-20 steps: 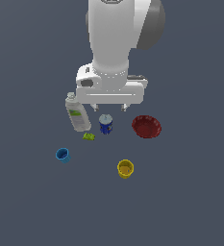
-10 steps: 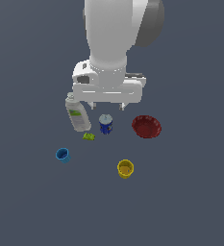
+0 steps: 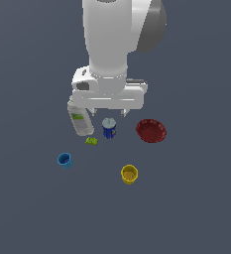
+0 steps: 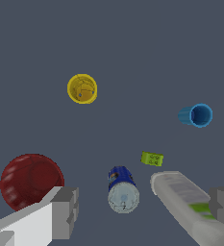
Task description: Pick up a designated object from a clutter of objects.
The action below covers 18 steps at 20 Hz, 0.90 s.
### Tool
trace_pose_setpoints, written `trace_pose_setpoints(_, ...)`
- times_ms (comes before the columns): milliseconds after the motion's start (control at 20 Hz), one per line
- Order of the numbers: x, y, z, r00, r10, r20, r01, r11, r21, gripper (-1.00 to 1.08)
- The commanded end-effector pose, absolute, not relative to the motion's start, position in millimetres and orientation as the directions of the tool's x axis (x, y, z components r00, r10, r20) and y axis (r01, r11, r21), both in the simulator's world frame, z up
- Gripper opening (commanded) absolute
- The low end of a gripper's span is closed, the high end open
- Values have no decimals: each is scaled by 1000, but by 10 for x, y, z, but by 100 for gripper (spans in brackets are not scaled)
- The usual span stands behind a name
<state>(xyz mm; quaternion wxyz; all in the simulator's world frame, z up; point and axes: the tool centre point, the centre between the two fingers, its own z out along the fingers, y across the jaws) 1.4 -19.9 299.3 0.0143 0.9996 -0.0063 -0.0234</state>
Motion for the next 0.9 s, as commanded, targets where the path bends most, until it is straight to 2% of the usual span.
trace_pose_setpoints(0, 61, -269, 2922, 999, -10, -46, -9, -1000, 25, 100)
trace_pose_setpoints(400, 307, -692, 2502, 999, 12, -37, 12, -1000, 7, 100)
trace_pose_setpoints(850, 549, -1523, 1685, 999, 46, -16, 46, -999, -7, 100)
